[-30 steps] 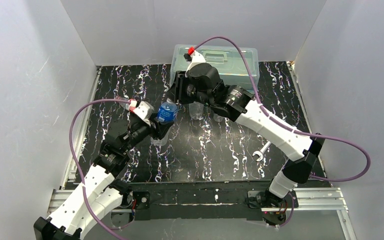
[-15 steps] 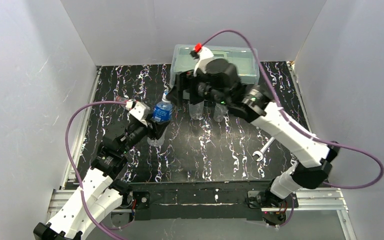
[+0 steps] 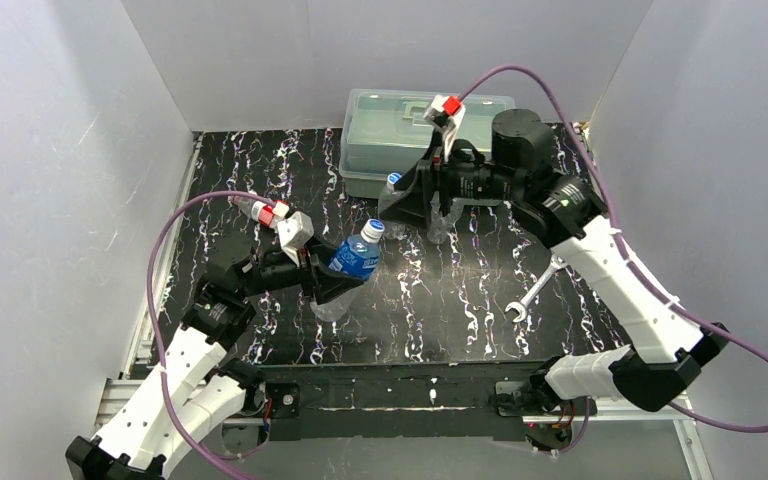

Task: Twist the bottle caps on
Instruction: Screw the bottle cap onto the plastic bottle.

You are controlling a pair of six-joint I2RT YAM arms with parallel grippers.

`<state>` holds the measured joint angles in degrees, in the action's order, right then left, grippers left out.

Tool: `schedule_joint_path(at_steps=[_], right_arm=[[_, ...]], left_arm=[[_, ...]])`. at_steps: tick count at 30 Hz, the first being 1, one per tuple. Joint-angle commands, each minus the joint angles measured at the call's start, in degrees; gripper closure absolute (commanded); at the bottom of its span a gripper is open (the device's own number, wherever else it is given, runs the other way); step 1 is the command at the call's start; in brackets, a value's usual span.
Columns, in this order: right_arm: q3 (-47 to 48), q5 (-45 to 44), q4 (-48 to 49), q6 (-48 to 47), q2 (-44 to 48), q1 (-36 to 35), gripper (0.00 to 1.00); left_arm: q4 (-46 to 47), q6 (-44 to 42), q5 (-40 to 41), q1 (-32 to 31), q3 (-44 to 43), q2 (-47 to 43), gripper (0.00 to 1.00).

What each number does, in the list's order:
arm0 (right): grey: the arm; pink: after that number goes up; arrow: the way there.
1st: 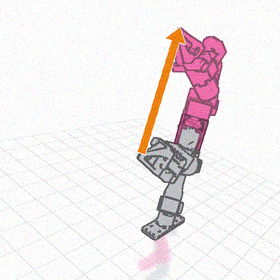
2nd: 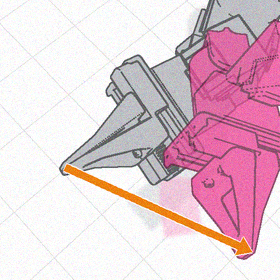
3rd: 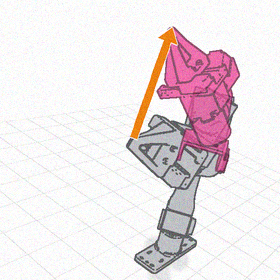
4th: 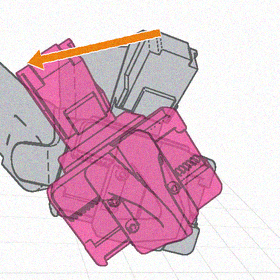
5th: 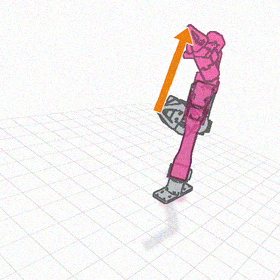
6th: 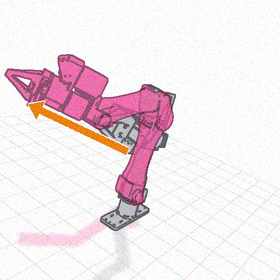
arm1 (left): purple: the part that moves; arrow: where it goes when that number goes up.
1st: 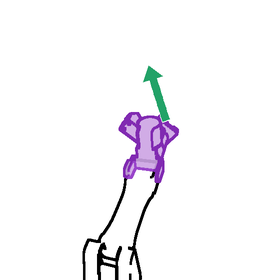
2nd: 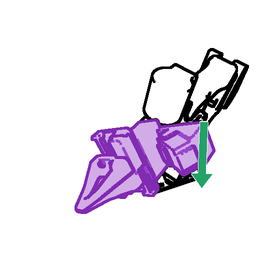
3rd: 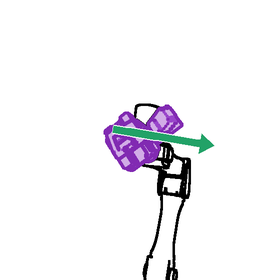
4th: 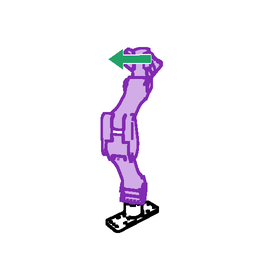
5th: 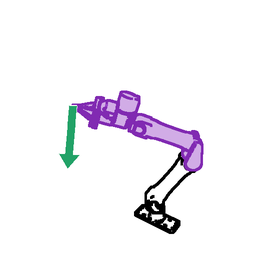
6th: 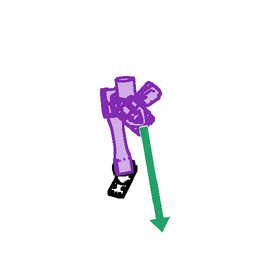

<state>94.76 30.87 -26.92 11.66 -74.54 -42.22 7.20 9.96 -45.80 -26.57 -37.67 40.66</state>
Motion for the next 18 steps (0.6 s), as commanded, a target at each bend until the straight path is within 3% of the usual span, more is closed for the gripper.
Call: schedule_joint_path(at_steps=[1,5,18], right_arm=[[-2.61,16.34,4.26,-1.59,-0.85,0.82,0.14],[-5.22,19.26,7.62,0.53,-0.67,0.82,0.21],[-8.28,18.08,10.95,3.30,0.47,0.47,0.27]], left_arm=[[1.32,2.94,-10.92,0.11,-4.01,0.38,1.00],[1.45,3.66,-12.37,0.11,-4.59,0.97,1.00],[1.67,3.76,-12.26,0.11,-4.21,1.57,1.00]])
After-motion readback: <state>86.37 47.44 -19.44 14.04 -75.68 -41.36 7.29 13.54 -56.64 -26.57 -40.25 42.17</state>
